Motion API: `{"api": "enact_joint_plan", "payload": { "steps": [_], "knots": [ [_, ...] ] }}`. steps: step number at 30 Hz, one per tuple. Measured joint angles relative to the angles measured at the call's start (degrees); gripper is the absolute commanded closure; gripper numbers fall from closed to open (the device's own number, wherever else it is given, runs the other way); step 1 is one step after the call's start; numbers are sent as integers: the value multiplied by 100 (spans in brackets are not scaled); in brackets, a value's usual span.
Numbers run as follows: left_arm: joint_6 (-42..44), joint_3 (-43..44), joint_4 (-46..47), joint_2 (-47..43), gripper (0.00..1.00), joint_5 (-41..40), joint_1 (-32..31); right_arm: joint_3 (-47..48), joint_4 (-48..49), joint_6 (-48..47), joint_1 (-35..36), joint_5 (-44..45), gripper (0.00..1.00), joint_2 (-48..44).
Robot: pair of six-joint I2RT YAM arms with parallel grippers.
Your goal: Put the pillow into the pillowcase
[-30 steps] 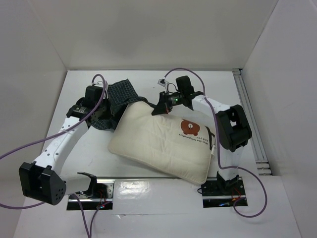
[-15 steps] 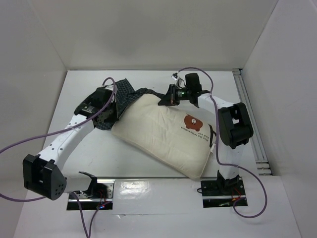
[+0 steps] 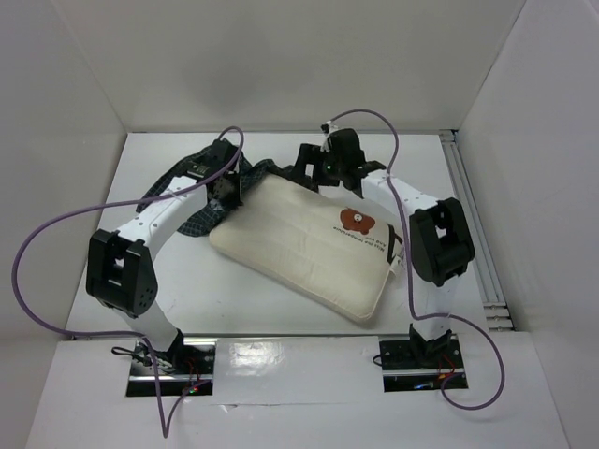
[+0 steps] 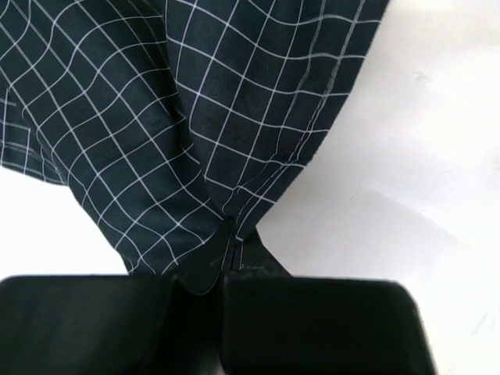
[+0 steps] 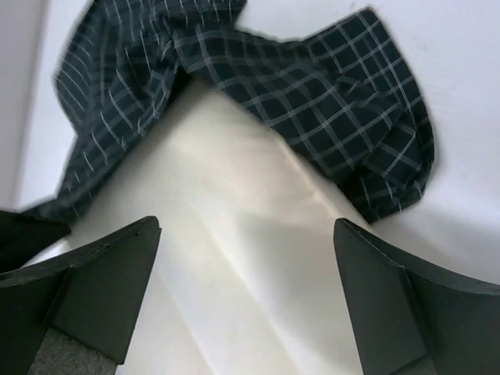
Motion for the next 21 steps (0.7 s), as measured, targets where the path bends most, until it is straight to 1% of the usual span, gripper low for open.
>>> {"api": "enact_joint_plan", "payload": {
  "steps": [1,3,5,6,9,11,13,15,16,17,18,19,21],
  "knots": [
    [-9,2,-35,28,100,-20,2,-46,-155,-227,107,345,1,-109],
    [-13,7,-70,37,100,-46,0,-236,-407,-627,542,960,1,-485],
    [-13,15,-85,37,100,-70,0,-496,-601,-1073,1209,1574,1,-887],
    [-17,15,-90,37,100,-76,2,-669,-601,-1314,1663,1932,1,-1091],
    [-39,24,-94,46,100,-81,13,-1342,-481,-1851,2872,2555,1,-1558],
    [-63,57,-94,83,100,-81,28,-1711,-424,-2122,3491,2949,1,-1655],
    [-138,118,-101,153,100,-81,35,-1908,-426,-2317,3779,3217,1,-1580],
    [-160,144,-96,203,100,-81,48,-2011,-374,-2448,3799,3432,1,-1434],
    [-164,153,-109,227,100,-85,57,-2063,-304,-2500,3764,3528,3,-1355],
    [-166,170,-122,249,100,-87,59,-2109,-216,-2531,3742,3604,16,-1287],
    [-166,199,-129,275,100,-90,61,-2133,-125,-2577,3724,3687,75,-1193],
    [-166,216,-129,286,100,-96,63,-2133,-48,-2594,3707,3768,100,-1106],
    [-166,225,-149,286,100,-105,90,-2085,63,-2527,3661,3958,100,-922]
  ]
}}
